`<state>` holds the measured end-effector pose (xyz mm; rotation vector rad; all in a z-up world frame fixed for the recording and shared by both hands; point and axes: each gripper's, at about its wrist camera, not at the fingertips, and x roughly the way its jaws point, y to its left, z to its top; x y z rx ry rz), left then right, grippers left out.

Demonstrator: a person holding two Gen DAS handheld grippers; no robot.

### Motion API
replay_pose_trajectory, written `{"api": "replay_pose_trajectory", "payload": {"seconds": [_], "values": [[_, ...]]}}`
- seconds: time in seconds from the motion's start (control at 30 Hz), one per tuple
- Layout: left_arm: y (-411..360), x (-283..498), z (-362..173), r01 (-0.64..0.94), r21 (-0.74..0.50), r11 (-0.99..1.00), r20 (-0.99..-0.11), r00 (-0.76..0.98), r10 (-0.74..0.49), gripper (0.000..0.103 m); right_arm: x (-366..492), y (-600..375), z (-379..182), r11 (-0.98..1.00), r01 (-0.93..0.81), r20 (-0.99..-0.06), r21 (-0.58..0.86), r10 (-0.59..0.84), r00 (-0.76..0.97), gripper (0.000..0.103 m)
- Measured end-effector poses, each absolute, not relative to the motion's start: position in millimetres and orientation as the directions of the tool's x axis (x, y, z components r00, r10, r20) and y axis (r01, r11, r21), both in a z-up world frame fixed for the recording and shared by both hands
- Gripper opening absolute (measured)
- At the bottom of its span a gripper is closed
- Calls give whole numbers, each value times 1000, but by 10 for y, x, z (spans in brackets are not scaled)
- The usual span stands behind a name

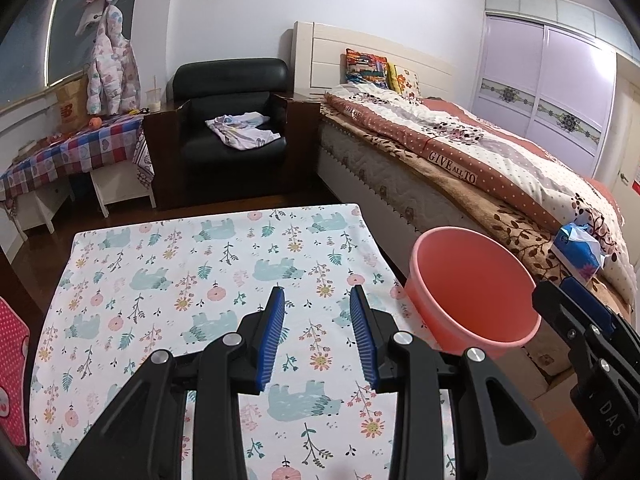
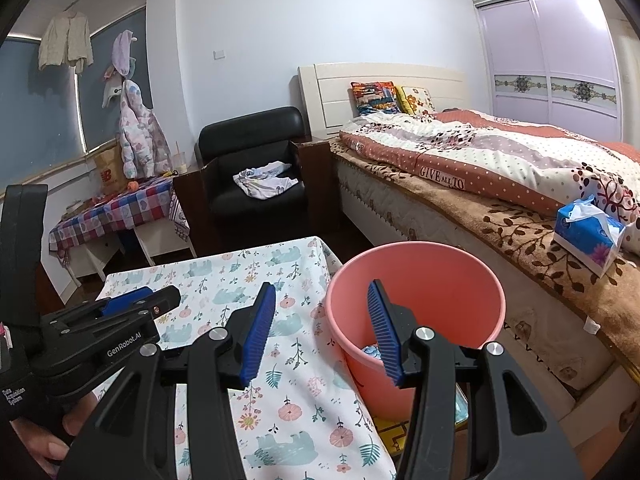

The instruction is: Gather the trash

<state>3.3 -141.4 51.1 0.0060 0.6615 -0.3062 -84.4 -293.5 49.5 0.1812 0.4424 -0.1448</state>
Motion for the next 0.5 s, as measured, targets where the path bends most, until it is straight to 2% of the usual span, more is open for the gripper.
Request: {"api": "replay_pose_trajectory", "payload": {"seconds": [0.5], "values": [[-1380,79,462,275,-98,957,-615,739,-275,34,-798,-2887,468,976,171,-449,136,-93,888,49]]}}
